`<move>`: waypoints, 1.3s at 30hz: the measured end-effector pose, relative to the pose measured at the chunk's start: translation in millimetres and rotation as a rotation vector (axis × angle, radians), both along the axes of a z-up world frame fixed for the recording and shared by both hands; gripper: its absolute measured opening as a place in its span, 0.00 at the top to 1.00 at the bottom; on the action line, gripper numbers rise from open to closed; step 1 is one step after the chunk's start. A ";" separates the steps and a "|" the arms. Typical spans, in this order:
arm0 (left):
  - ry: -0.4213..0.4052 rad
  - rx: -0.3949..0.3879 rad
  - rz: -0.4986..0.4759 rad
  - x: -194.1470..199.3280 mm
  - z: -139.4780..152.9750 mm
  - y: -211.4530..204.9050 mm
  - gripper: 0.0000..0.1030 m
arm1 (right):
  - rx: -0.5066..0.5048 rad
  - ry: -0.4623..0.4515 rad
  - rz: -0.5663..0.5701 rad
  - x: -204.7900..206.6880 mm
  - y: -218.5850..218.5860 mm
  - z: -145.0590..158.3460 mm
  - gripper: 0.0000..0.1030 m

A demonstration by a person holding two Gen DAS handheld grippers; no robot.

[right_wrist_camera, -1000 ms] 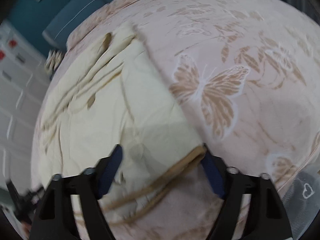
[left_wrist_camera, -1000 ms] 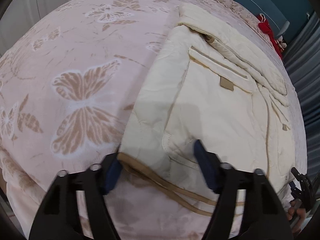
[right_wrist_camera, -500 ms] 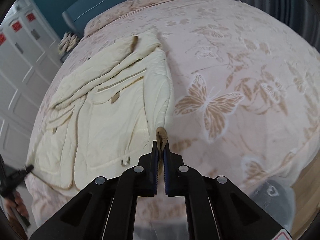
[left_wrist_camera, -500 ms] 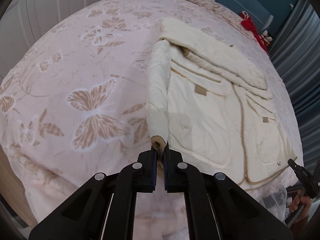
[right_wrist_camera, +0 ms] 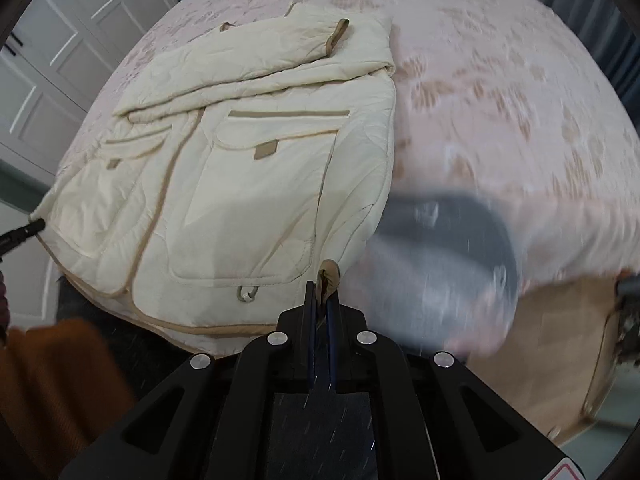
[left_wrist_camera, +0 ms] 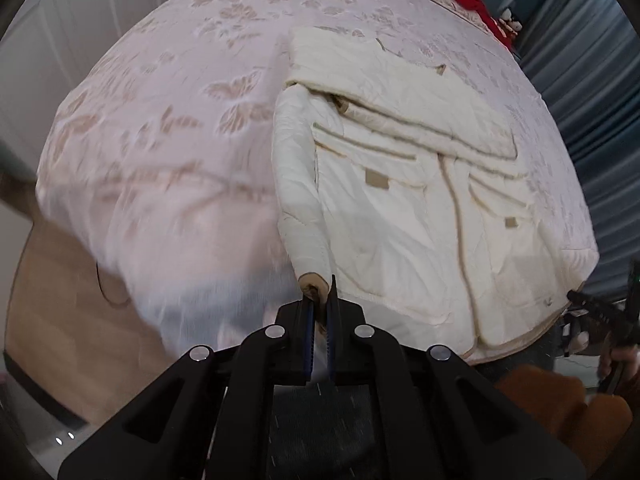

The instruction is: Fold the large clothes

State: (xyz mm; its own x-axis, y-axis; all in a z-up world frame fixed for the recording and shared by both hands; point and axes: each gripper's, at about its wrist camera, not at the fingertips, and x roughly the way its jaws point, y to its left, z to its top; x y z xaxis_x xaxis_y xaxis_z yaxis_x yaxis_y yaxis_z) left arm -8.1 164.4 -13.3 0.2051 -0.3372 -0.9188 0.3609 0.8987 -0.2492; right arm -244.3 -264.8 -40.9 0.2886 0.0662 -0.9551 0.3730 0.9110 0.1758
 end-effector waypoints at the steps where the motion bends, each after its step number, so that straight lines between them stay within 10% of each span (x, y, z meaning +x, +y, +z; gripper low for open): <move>1: -0.004 -0.010 0.016 -3.4 4.8 3.7 0.97 | 0.006 -0.004 -0.006 -4.7 1.8 4.0 0.96; 11: -0.337 -0.111 0.055 67.3 76.2 -29.2 0.96 | -0.151 -0.357 -0.070 67.3 -49.4 93.8 0.97; 17: -0.456 -0.104 0.088 142.4 80.4 -72.6 0.96 | -0.195 -0.514 -0.158 146.2 -82.3 97.5 0.97; 39: -0.367 0.150 0.161 318.6 -53.3 -186.9 0.95 | -0.194 -0.410 -0.353 324.8 -162.2 -24.2 0.97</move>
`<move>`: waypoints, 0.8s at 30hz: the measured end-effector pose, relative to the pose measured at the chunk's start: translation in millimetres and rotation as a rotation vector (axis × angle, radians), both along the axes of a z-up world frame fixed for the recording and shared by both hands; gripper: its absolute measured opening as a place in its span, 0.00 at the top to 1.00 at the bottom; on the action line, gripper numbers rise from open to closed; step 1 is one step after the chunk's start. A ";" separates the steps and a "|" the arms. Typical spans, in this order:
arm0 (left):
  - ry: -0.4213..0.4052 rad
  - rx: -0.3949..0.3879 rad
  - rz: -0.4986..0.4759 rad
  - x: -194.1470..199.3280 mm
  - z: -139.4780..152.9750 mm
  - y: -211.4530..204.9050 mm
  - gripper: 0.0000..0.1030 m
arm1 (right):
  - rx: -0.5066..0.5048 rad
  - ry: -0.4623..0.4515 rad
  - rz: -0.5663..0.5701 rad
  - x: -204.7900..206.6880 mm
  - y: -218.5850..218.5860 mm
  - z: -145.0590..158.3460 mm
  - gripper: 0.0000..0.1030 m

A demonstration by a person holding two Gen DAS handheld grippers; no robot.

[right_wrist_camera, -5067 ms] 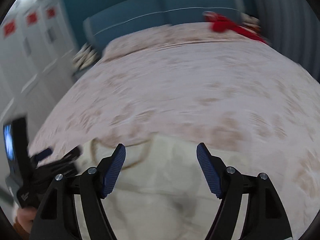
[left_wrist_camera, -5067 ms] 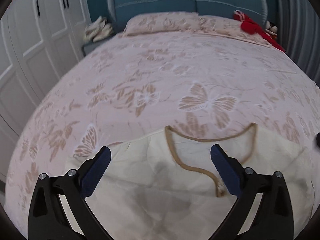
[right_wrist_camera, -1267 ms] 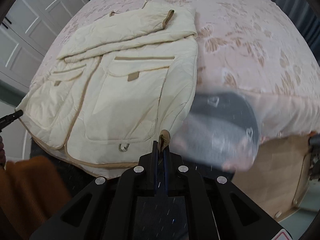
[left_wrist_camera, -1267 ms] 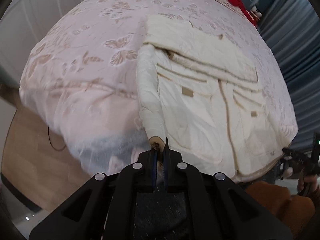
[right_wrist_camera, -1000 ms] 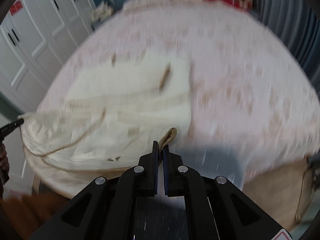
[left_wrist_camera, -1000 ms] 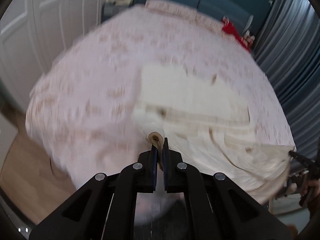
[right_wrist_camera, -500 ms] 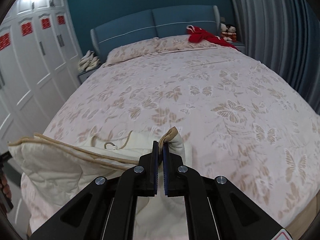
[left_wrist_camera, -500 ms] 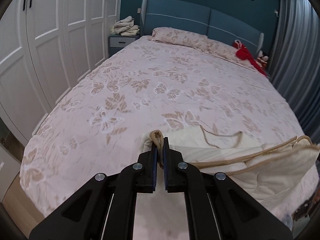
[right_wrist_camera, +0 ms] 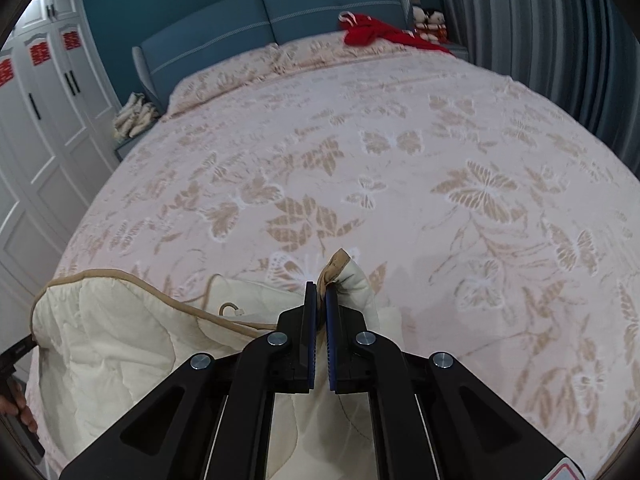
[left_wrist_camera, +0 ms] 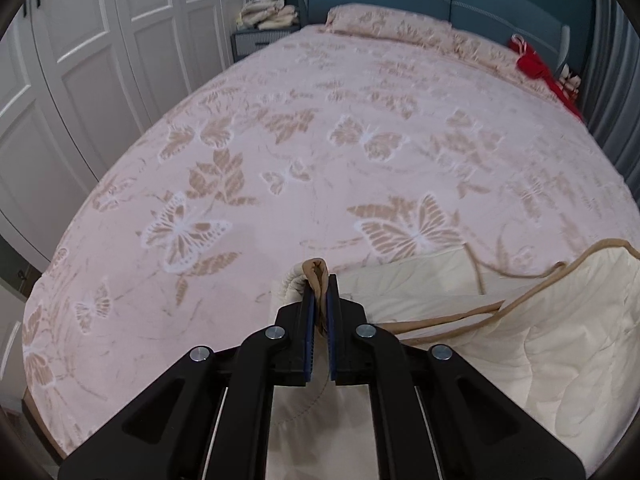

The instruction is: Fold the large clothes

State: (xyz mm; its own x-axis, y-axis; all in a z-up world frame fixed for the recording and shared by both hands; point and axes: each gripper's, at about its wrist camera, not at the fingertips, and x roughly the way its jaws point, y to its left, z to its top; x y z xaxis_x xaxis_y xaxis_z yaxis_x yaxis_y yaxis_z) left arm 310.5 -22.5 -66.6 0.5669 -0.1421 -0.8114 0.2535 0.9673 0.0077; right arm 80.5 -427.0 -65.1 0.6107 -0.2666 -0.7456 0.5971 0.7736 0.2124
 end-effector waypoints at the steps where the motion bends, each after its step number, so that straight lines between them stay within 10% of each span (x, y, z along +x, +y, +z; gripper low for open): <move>1: 0.003 0.008 -0.001 2.5 -5.2 -2.2 0.95 | 0.002 0.007 -0.002 2.4 -0.8 -4.8 0.97; 24: 0.004 0.097 -0.013 16.3 -76.5 -24.3 0.94 | 0.032 0.130 -0.029 34.6 -8.6 -93.2 0.97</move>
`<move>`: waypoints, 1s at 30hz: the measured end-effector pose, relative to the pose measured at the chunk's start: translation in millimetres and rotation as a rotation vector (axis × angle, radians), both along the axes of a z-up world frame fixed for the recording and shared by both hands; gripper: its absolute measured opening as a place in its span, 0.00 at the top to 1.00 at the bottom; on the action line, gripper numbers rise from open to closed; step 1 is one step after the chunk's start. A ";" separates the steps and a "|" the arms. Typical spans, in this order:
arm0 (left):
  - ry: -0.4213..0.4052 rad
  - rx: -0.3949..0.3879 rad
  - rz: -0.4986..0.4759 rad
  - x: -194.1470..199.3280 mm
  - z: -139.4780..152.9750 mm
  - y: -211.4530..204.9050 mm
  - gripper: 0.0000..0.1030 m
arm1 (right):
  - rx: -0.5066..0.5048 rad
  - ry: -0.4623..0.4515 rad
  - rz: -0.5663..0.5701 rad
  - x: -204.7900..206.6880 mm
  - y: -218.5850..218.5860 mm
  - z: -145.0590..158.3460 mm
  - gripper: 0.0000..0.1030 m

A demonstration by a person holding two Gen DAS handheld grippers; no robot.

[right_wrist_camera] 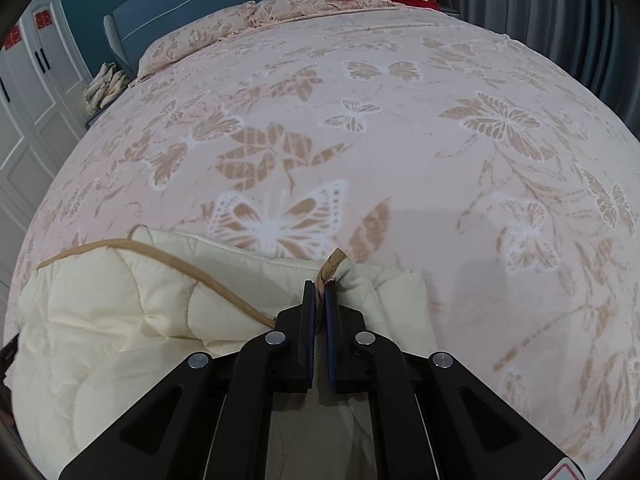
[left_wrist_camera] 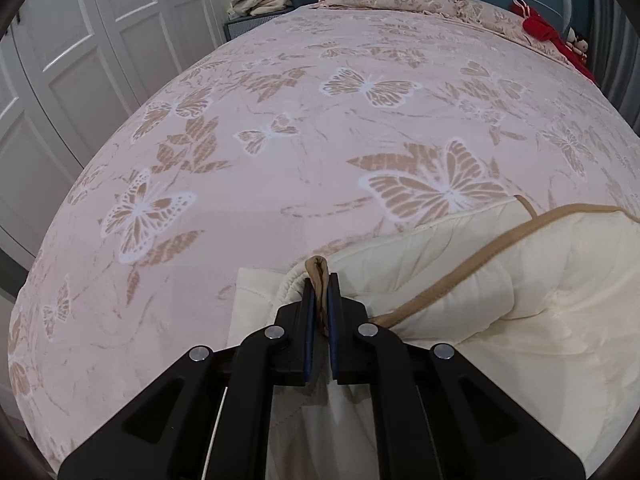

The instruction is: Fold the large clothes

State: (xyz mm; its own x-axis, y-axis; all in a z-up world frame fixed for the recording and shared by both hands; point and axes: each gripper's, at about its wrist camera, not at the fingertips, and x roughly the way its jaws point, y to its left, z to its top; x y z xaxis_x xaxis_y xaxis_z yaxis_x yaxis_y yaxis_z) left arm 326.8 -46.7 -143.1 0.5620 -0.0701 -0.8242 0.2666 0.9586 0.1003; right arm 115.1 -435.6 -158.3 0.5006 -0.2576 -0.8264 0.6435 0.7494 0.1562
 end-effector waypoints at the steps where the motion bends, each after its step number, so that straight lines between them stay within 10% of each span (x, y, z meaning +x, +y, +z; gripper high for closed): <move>1: -0.005 0.002 0.000 -0.3 -1.5 -0.3 0.94 | -0.009 0.004 0.002 1.4 1.5 -1.8 0.97; 10: -0.015 -0.044 -0.023 -4.4 11.8 9.6 0.87 | 0.130 -0.087 -0.013 -19.2 -18.2 11.5 0.82; 13: -0.031 -0.131 0.067 -11.7 48.9 46.5 0.07 | 0.021 -0.125 -0.111 -53.0 -15.9 58.1 0.28; 16: -0.142 -0.266 0.150 -32.4 93.9 94.0 0.05 | -0.127 -0.178 -0.117 -87.9 0.2 107.6 0.25; 20: -0.095 -0.308 0.134 -43.4 127.6 95.8 0.05 | -0.144 -0.213 -0.013 -94.3 39.3 140.1 0.25; 30: -0.069 -0.135 -0.267 -85.3 120.9 -74.3 0.14 | -0.004 -0.204 0.312 5.7 149.6 118.0 0.34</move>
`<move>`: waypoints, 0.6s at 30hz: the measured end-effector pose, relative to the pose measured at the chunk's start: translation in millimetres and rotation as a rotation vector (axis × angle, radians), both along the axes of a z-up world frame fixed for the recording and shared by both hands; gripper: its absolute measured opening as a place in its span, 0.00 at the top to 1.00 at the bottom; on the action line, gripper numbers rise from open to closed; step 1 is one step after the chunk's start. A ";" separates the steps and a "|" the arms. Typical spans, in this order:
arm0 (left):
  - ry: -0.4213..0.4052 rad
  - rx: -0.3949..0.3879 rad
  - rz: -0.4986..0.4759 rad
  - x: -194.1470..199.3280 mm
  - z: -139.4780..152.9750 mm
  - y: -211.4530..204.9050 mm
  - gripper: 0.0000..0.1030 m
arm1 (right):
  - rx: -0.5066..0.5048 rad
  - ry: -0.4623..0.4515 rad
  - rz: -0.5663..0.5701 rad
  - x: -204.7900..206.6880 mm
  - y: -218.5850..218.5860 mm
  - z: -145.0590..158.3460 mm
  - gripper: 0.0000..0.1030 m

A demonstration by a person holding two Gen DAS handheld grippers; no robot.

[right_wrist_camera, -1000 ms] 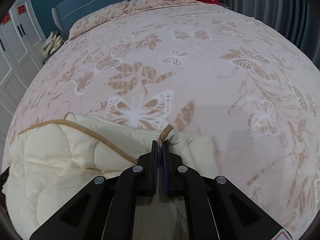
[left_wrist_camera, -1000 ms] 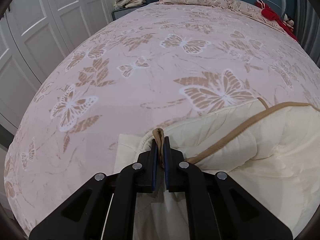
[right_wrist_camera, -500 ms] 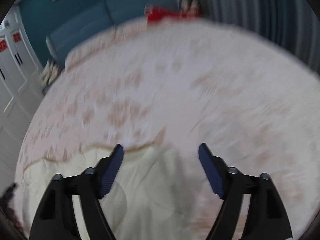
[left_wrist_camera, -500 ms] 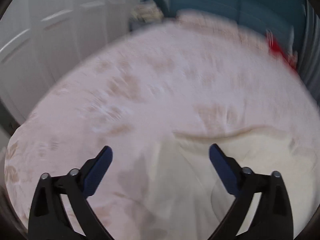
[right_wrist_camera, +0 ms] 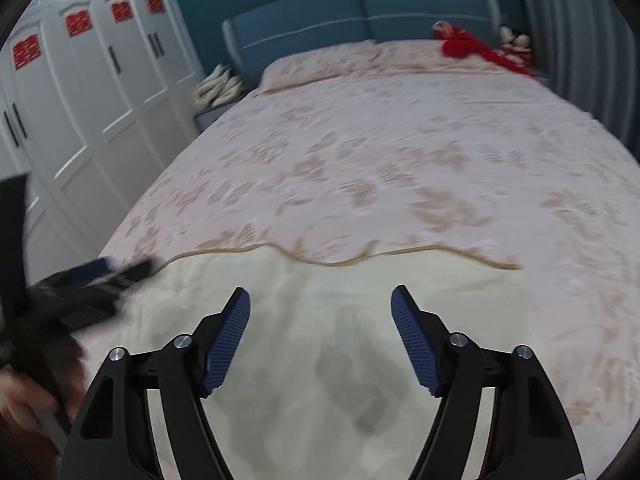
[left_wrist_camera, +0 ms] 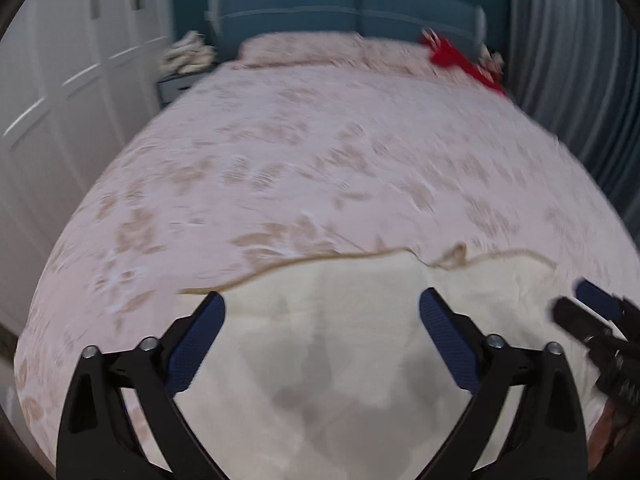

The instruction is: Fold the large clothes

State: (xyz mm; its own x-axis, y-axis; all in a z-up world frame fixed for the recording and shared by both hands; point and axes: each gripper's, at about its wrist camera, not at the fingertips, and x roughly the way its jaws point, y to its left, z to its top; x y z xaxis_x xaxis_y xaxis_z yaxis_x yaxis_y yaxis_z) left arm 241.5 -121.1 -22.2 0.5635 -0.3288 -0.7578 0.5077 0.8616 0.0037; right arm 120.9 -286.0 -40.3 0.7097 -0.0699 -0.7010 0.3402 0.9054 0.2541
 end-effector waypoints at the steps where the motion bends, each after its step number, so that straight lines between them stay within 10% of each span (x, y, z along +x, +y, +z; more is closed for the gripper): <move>1: 0.029 0.013 -0.011 3.5 -10.5 -14.5 0.19 | 0.004 0.012 0.008 12.1 3.0 -5.7 0.37; 8: 0.129 0.066 0.010 33.3 -65.0 -45.2 0.49 | 0.014 0.142 0.040 57.9 -3.8 -53.1 0.91; 18: 0.180 0.101 0.013 50.6 -121.5 -45.3 0.70 | 0.064 0.239 0.071 88.2 -16.8 -114.1 1.00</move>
State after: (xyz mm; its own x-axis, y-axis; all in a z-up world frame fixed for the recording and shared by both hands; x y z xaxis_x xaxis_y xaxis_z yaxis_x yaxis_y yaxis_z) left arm 292.1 -166.3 -143.8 0.4197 -0.2397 -0.8754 0.4967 0.8679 0.0005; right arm 209.1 -302.8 -154.5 0.5251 0.0241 -0.8507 0.3337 0.9137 0.2319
